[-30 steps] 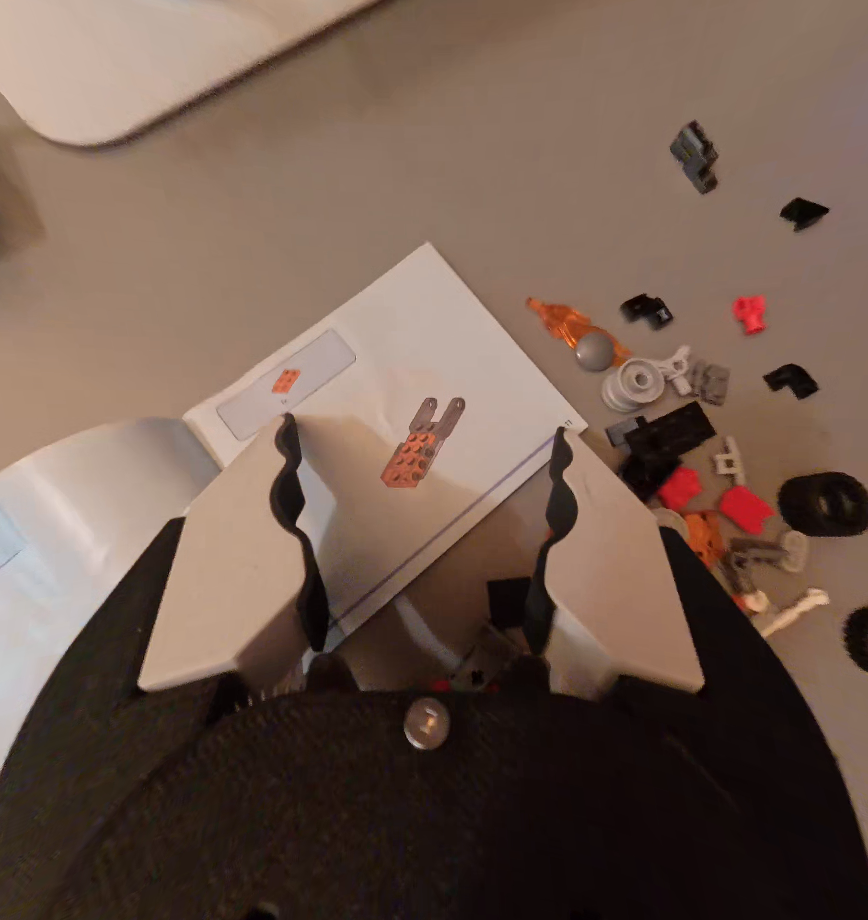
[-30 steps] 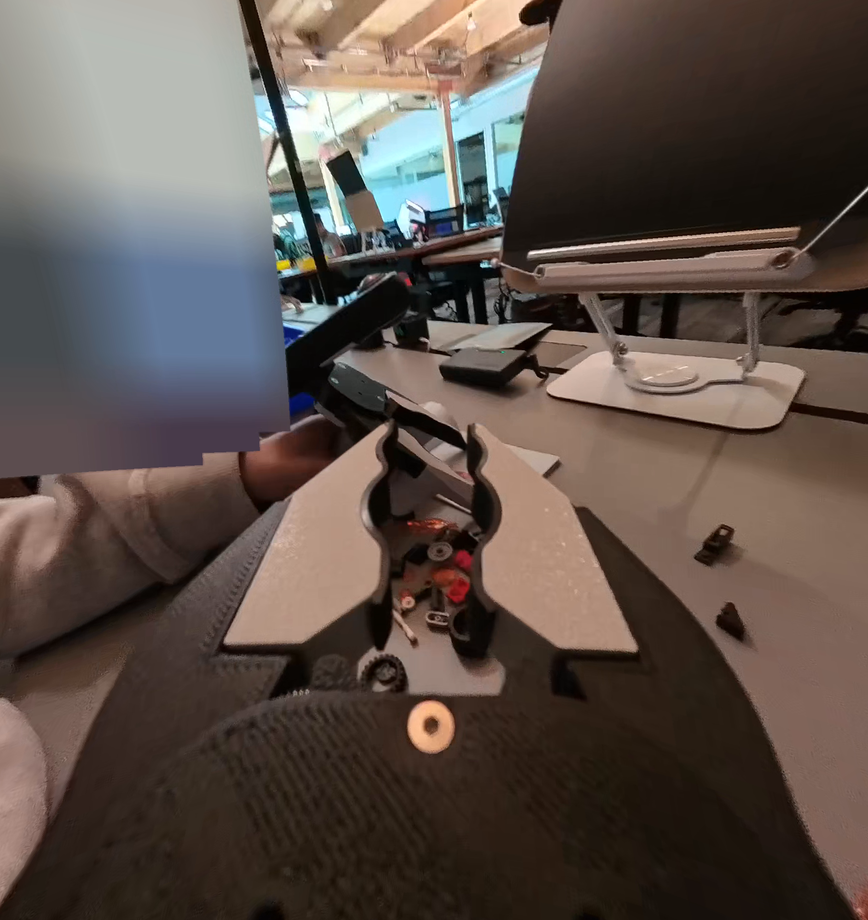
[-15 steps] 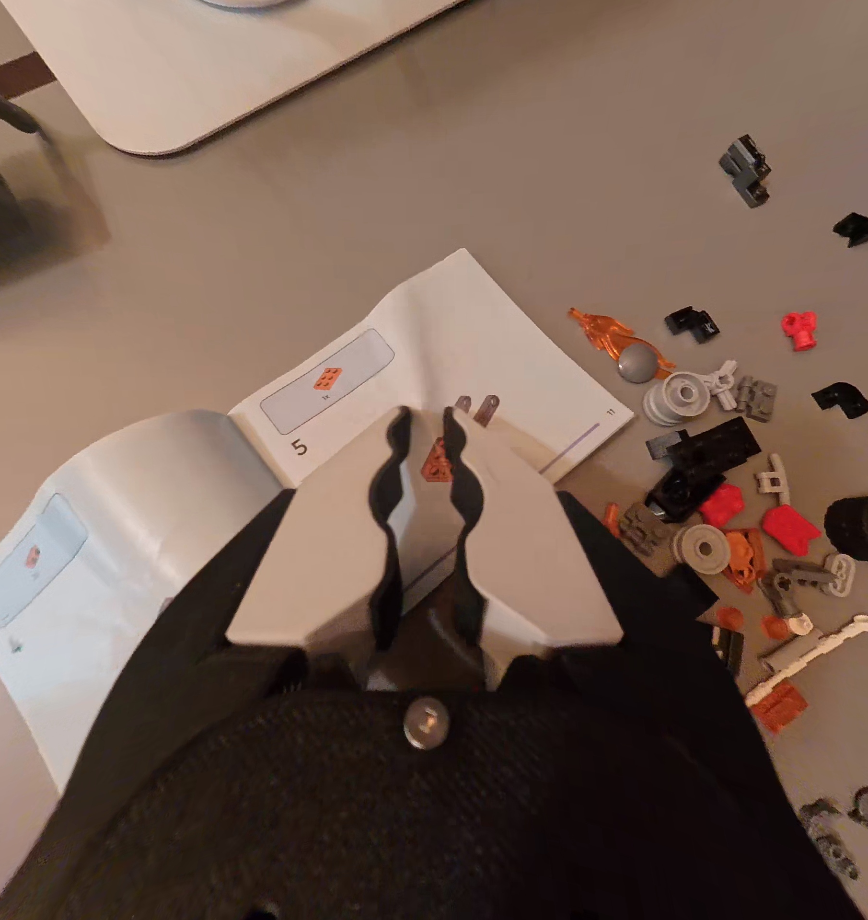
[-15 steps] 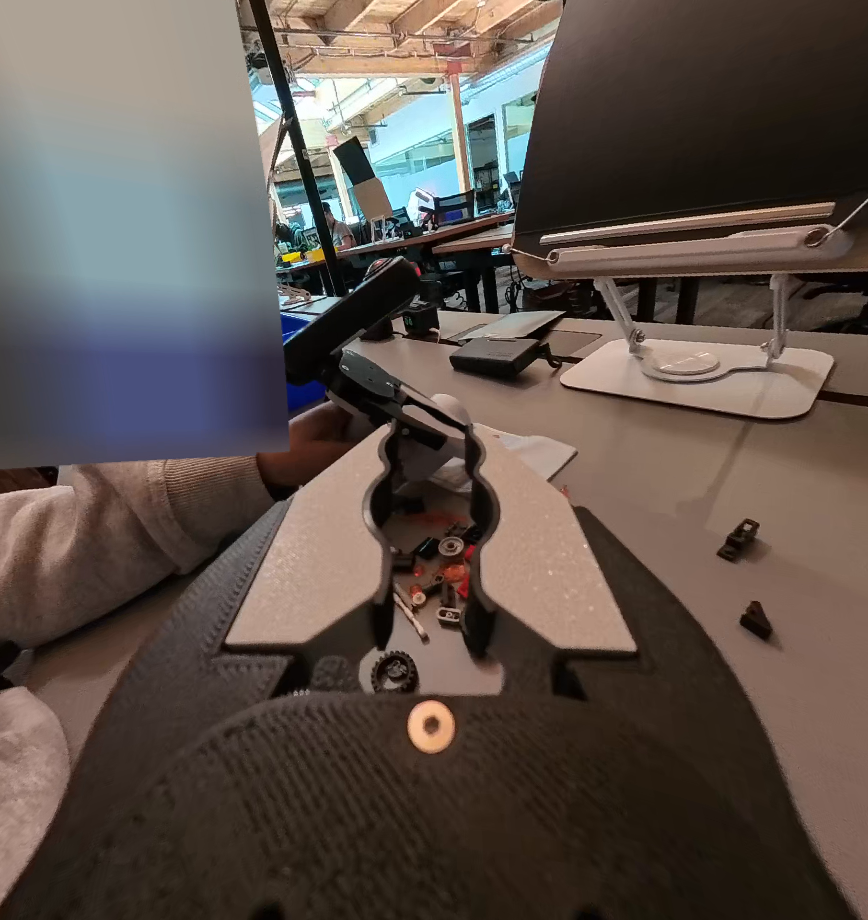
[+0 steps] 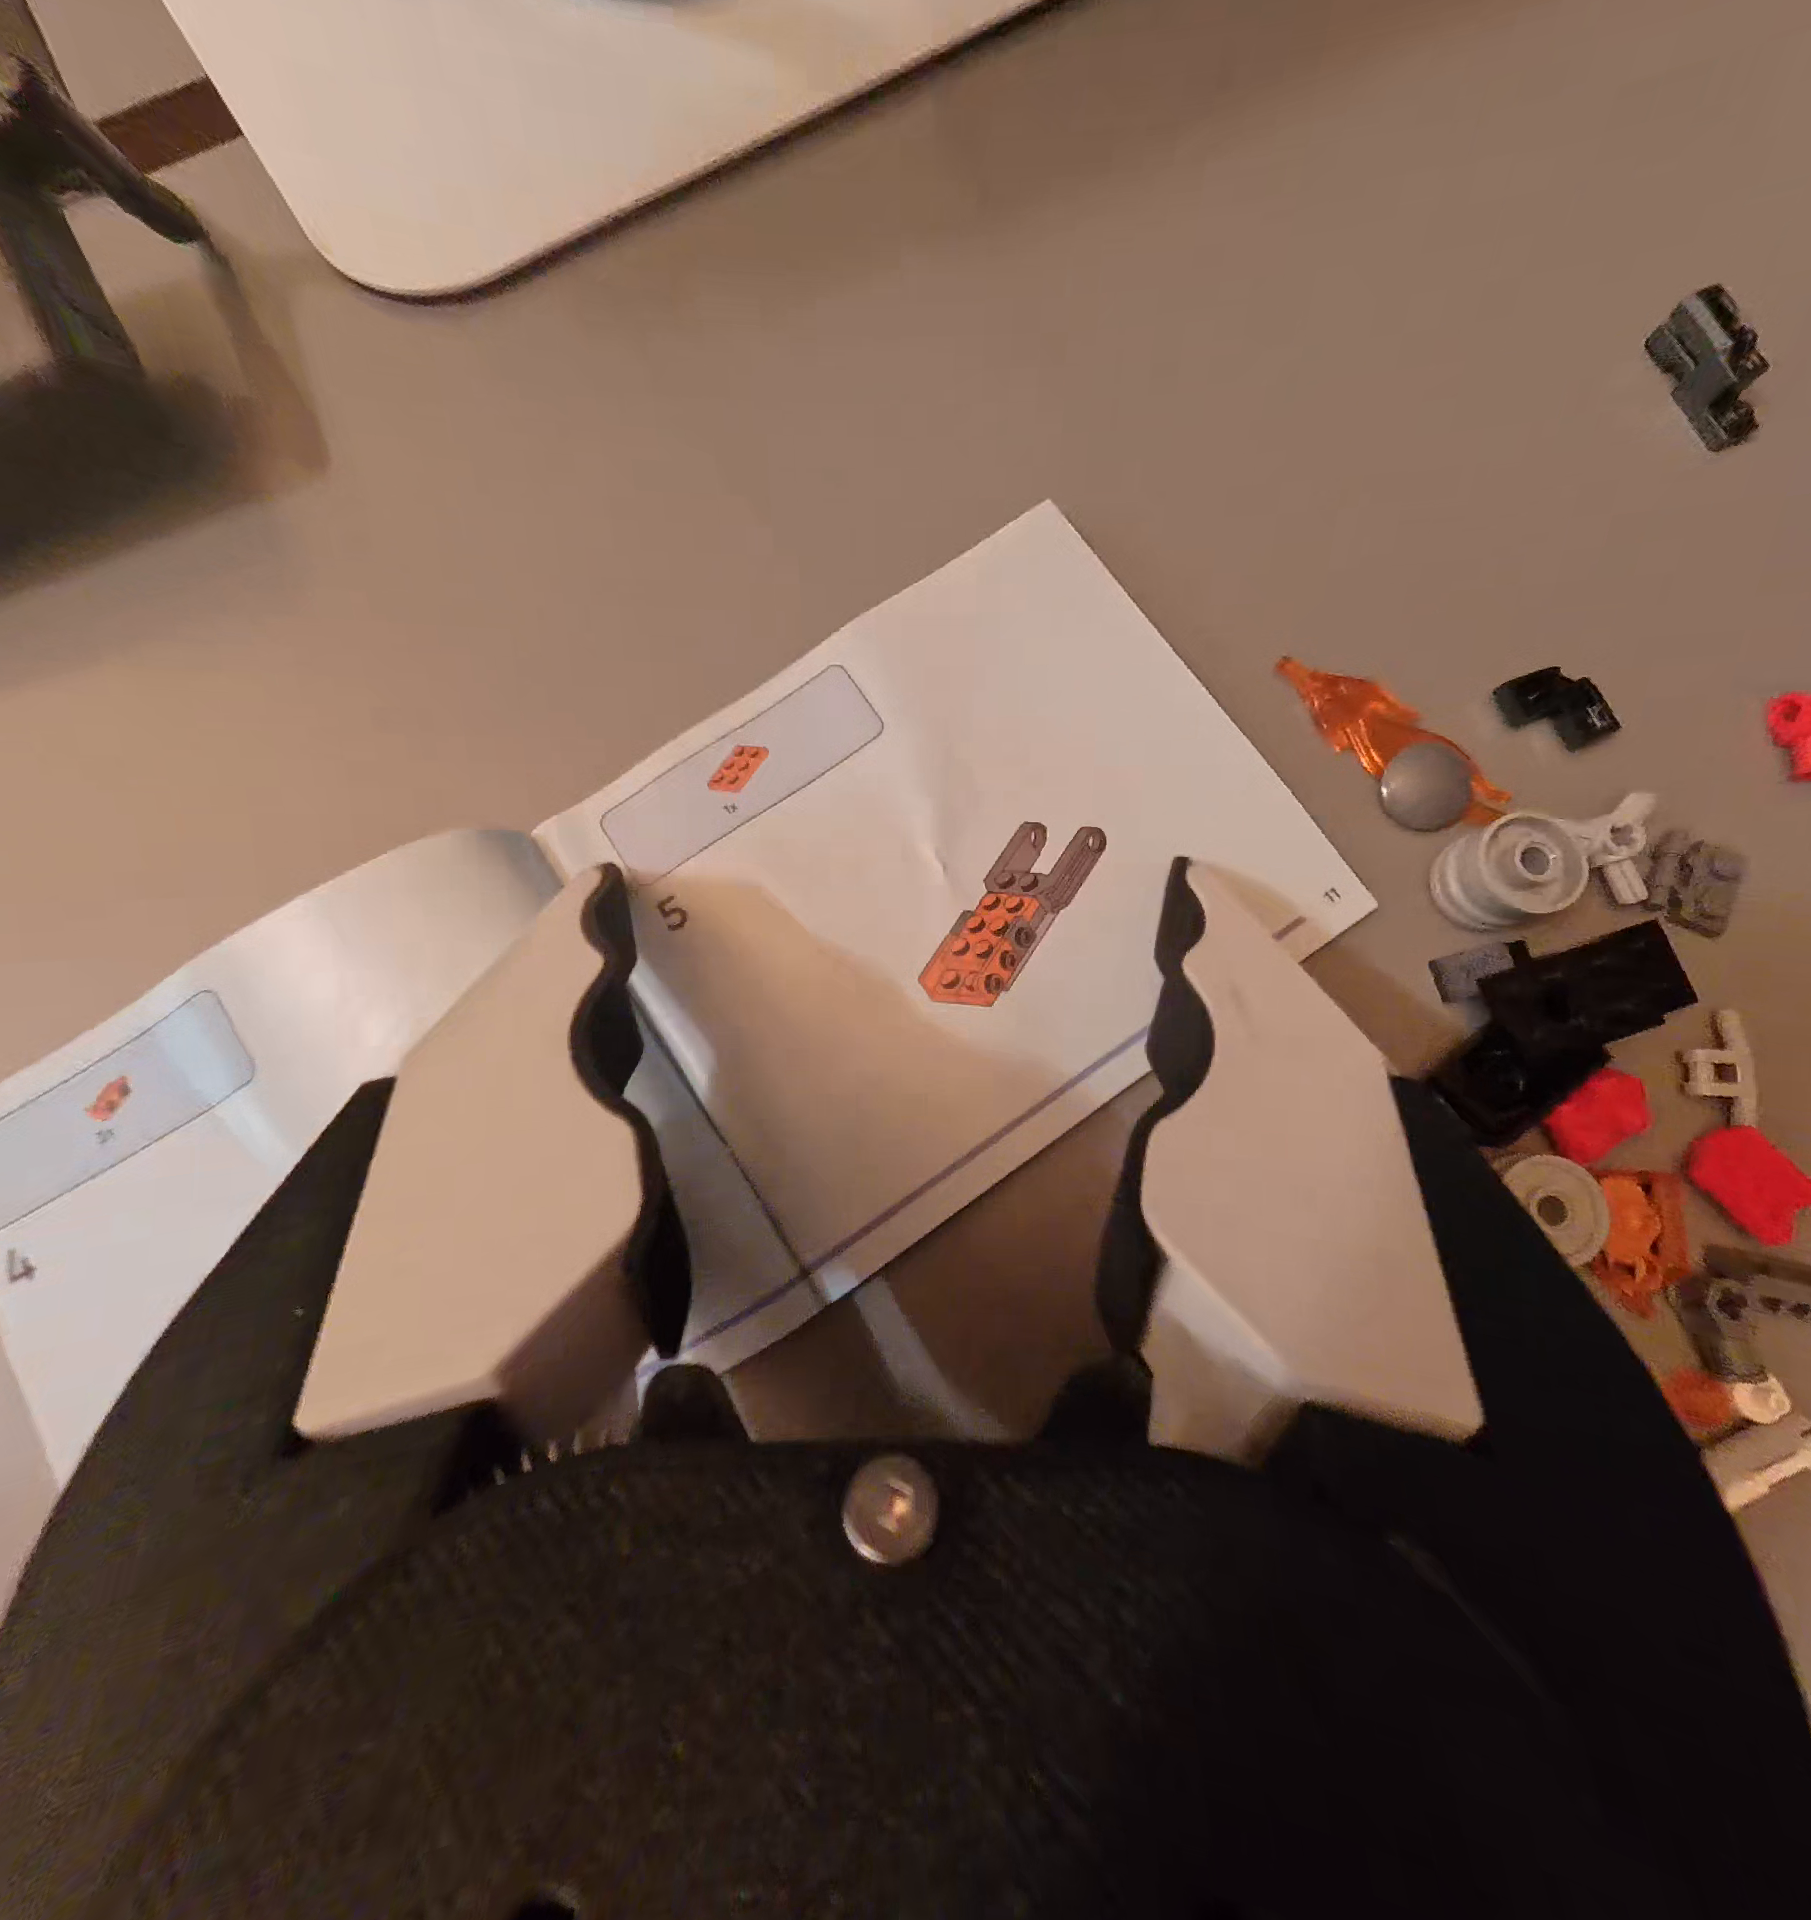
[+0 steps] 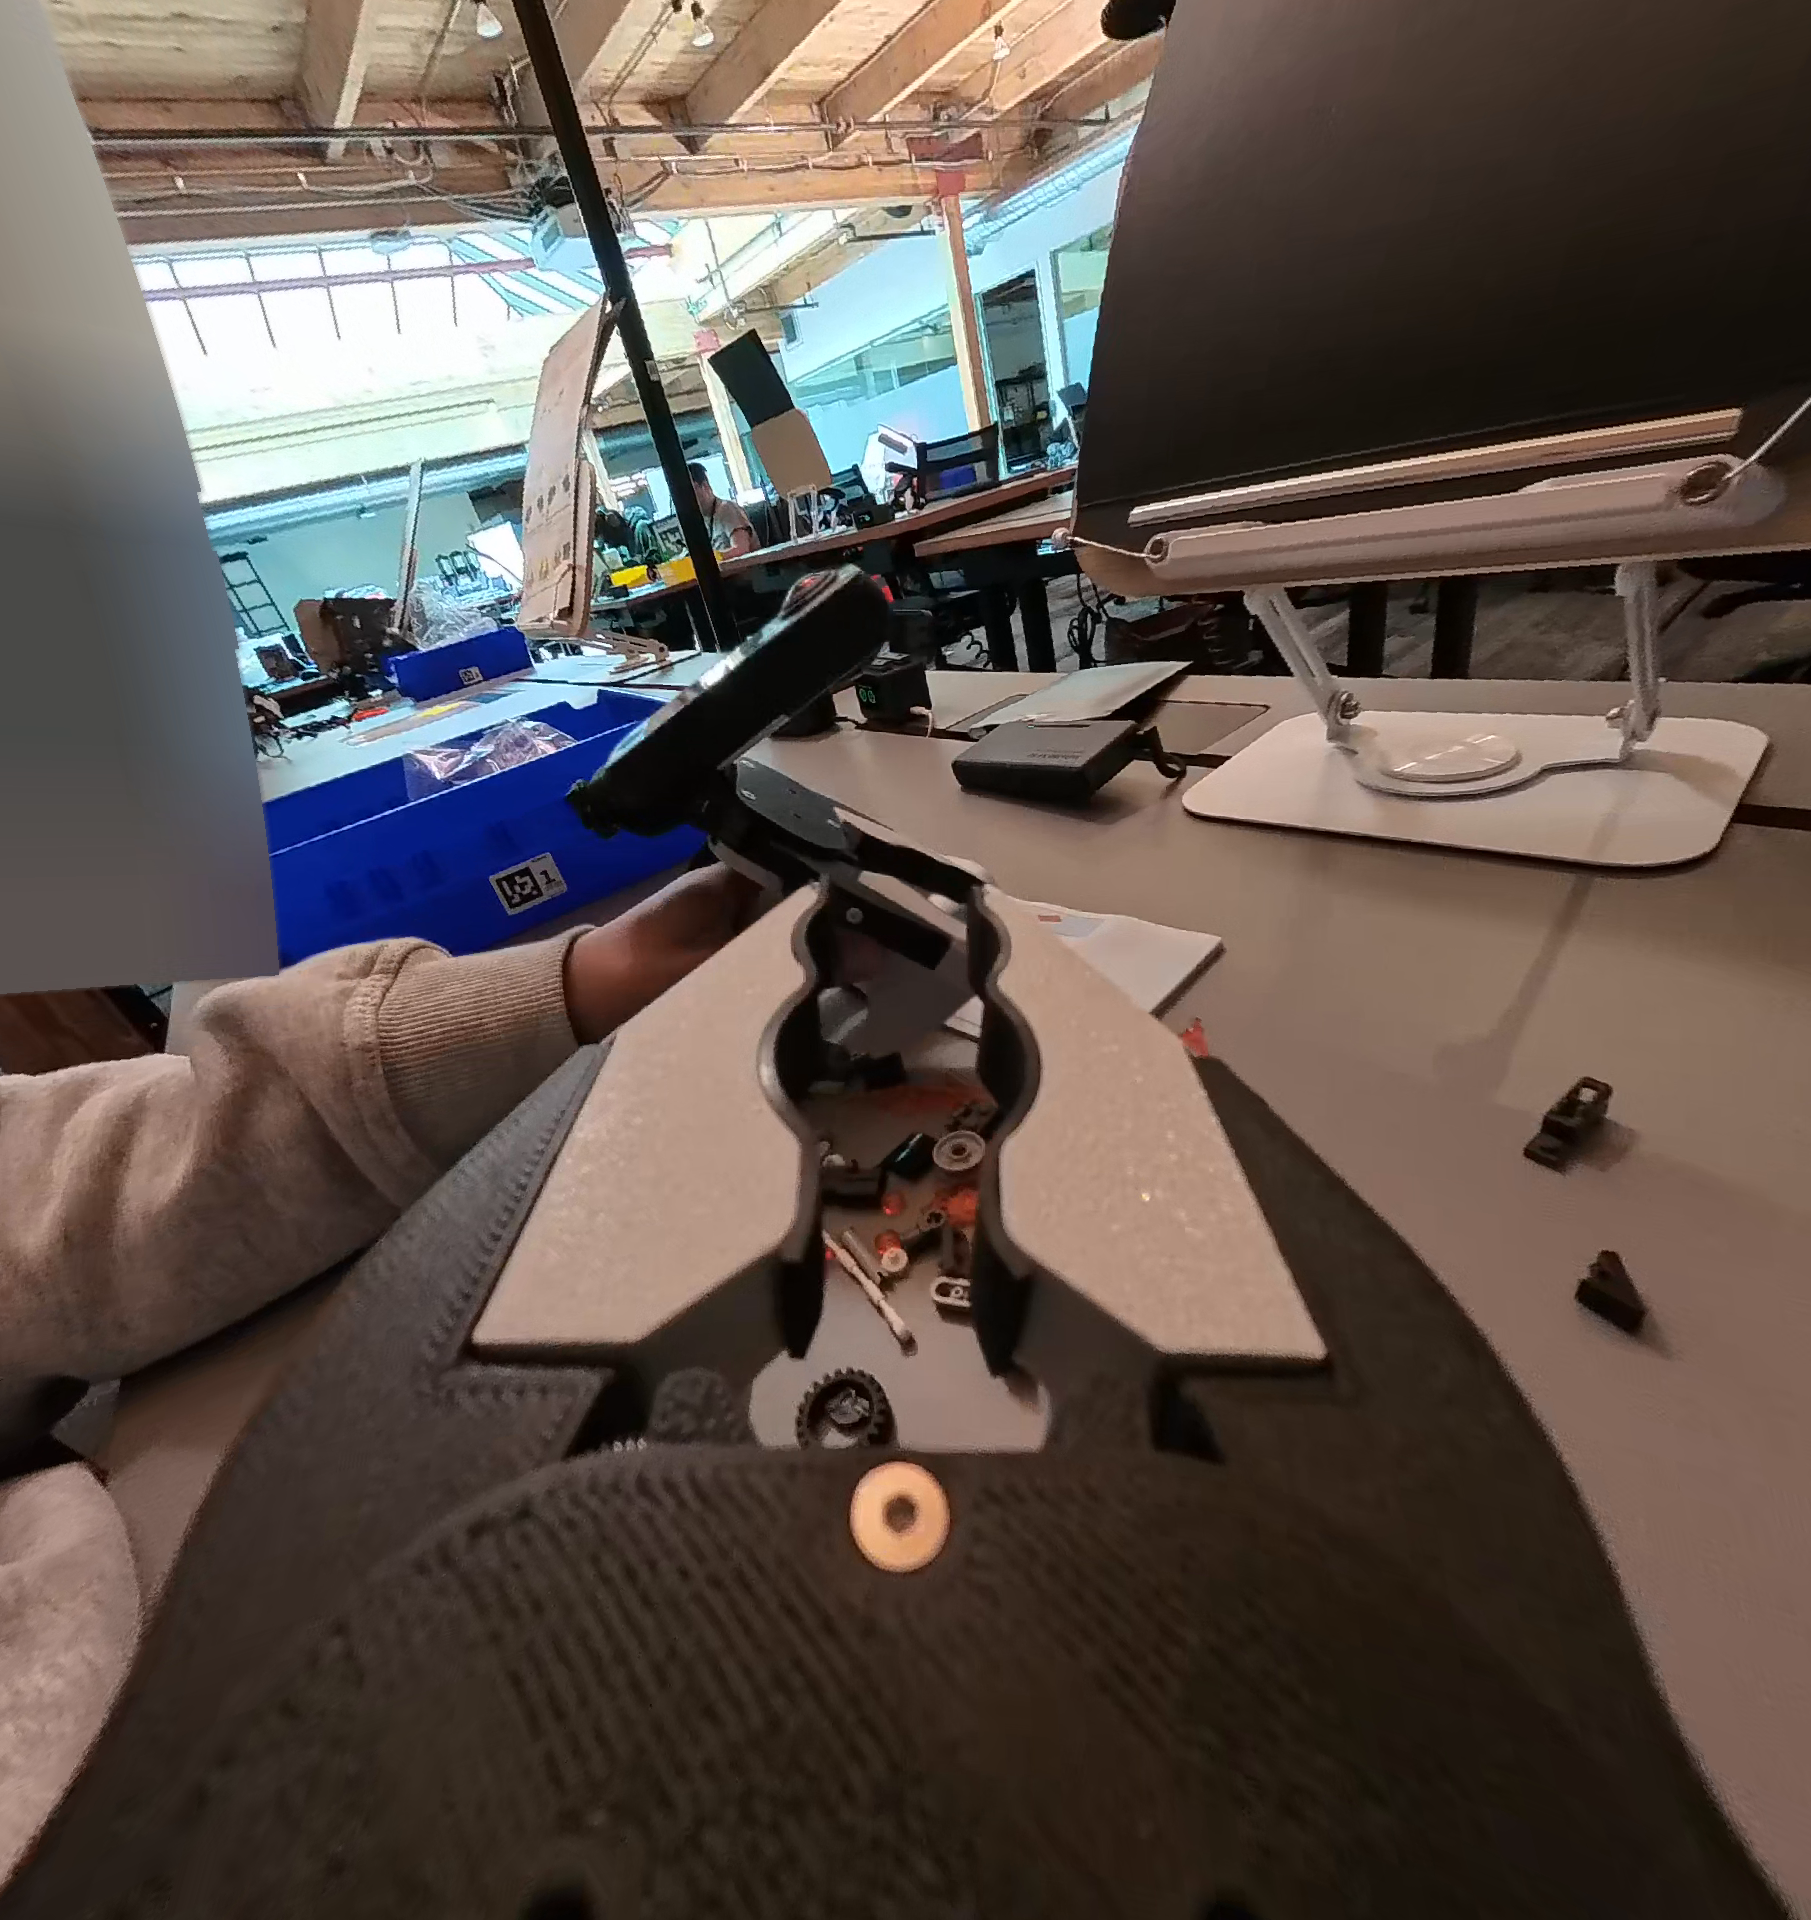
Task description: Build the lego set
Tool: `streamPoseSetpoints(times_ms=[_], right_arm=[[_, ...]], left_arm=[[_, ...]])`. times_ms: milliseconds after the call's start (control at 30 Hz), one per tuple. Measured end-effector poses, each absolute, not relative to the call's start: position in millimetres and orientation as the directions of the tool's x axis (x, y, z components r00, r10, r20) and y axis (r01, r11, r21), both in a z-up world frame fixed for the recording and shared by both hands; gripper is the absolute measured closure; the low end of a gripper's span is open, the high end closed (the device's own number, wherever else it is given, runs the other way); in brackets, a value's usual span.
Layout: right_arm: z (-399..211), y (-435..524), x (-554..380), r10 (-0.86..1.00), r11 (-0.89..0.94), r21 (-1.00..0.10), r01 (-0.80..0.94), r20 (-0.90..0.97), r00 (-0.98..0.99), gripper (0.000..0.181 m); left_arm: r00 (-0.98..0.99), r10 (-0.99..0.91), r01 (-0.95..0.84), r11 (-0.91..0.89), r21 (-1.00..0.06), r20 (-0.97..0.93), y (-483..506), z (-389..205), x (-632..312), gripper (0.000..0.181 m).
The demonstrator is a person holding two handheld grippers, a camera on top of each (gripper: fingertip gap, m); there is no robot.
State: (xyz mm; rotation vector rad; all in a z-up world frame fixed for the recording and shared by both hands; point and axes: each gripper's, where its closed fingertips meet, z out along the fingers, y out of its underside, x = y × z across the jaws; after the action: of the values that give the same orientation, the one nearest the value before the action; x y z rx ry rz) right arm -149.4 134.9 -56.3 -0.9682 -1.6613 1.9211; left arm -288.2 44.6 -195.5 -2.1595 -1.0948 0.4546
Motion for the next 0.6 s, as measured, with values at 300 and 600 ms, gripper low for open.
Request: streamPoseSetpoints(times_ms=[300,600], right_arm=[[-56,134,-149,0.695,-0.213,-0.968,0.133,-0.246,-0.676,0.158],[-56,135,-148,0.693,-0.219,-0.966,0.135,-0.252,-0.676,0.159]], left_arm=[[0.552,0.831,0.560,-0.436,-0.705,-0.075,28,-193,-300,0.171],[0.579,0.813,0.551,-0.444,-0.707,-0.060,28,-192,-299,0.178]])
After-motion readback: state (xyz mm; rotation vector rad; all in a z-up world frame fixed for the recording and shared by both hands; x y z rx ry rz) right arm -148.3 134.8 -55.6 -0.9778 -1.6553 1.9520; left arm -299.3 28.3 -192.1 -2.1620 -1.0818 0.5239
